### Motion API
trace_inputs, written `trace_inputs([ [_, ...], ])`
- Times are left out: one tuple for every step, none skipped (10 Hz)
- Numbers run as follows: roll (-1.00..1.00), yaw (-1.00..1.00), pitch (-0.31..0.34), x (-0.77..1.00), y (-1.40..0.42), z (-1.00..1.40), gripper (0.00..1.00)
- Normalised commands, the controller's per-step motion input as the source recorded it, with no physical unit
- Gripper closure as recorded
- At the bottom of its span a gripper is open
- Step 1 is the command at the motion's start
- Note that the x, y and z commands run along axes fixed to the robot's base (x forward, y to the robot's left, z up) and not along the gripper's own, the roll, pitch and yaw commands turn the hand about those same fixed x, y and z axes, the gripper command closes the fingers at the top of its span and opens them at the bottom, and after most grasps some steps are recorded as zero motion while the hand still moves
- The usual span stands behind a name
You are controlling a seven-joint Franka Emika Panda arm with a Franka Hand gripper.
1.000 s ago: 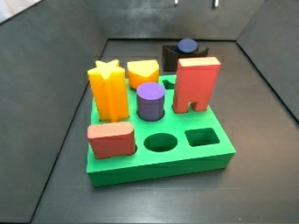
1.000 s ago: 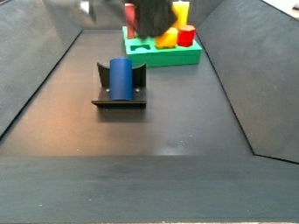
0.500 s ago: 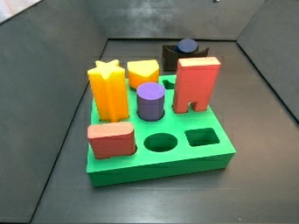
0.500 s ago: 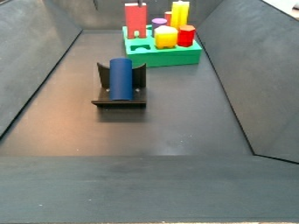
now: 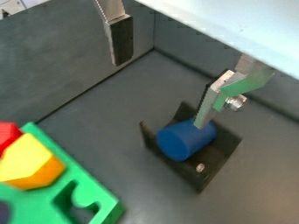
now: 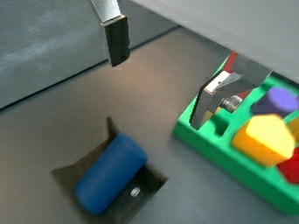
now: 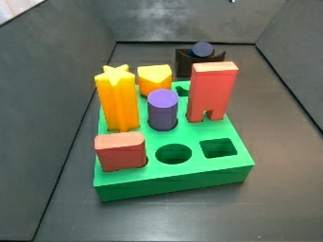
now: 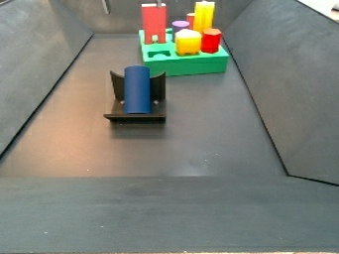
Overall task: Pick up the oval object. Move up. Place the oval object on the fixture. Regrasp the oval object. Move to above the board. Insert the oval object.
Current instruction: Regrasp the oval object.
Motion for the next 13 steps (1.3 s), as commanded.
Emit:
trace_inputs([
  [1.0, 0.01, -0.001, -0.03, -0.02, 0.01, 0.0],
  [1.0, 0.01, -0.005, -0.02, -0.02, 0.01, 0.0],
  [1.0, 0.02, -0.005, -0.03, -0.01, 0.01, 0.0],
  [1.0, 0.02, -0.002, -0.02, -0.02, 0.01, 0.0],
  [1.0, 0.02, 0.001, -0.01, -0.02, 0.01, 0.0],
  [1.0, 0.02, 0.01, 0.01, -0.02, 0.0, 0.0],
  [1.0, 0.02, 0.017, 0.02, -0.02, 0.0, 0.0],
  [1.0, 0.03, 0.026, 0.03, -0.02, 0.0, 0.0],
  [1.0, 0.03, 0.045, 0.05, -0.03, 0.0, 0.0],
  [1.0, 0.04, 0.064, 0.06, -0.03, -0.01, 0.0],
  [1.0, 0.05, 0.097, 0.08, -0.03, -0.01, 0.0],
  [1.0, 0.07, 0.127, 0.08, -0.04, -0.01, 0.0],
  [0.87, 0.1, 0.149, 0.09, -0.04, -0.01, 0.0],
])
